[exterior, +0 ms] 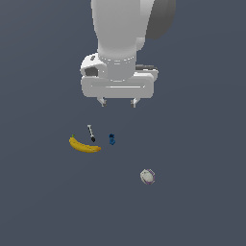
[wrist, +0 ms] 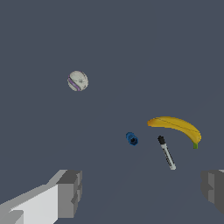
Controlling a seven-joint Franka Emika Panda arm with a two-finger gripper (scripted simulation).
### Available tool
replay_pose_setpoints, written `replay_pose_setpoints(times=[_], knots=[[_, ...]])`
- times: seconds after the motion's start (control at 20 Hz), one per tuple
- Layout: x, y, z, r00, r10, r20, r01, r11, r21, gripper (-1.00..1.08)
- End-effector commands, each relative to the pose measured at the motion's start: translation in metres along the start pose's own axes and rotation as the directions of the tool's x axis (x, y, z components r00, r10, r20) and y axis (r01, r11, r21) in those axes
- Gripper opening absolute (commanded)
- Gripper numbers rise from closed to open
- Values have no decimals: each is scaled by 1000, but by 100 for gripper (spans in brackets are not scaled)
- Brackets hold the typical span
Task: Pick up a designated object from a clutter of objects.
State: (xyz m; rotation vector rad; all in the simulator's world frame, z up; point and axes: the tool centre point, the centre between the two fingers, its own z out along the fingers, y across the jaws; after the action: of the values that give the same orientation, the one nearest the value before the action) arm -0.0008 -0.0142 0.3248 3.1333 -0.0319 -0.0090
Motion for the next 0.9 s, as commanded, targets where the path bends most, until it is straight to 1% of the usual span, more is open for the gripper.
replay_pose_setpoints(times=[0.0, 0.5, 0.85], knots=[[0, 0, 0, 1000, 0, 0, 0, 1000, 0, 100], [1, -11, -10, 998, -65, -12, 65, 998, -19, 100], [1, -9, -8, 997, -71, -12, 71, 997, -18, 100]])
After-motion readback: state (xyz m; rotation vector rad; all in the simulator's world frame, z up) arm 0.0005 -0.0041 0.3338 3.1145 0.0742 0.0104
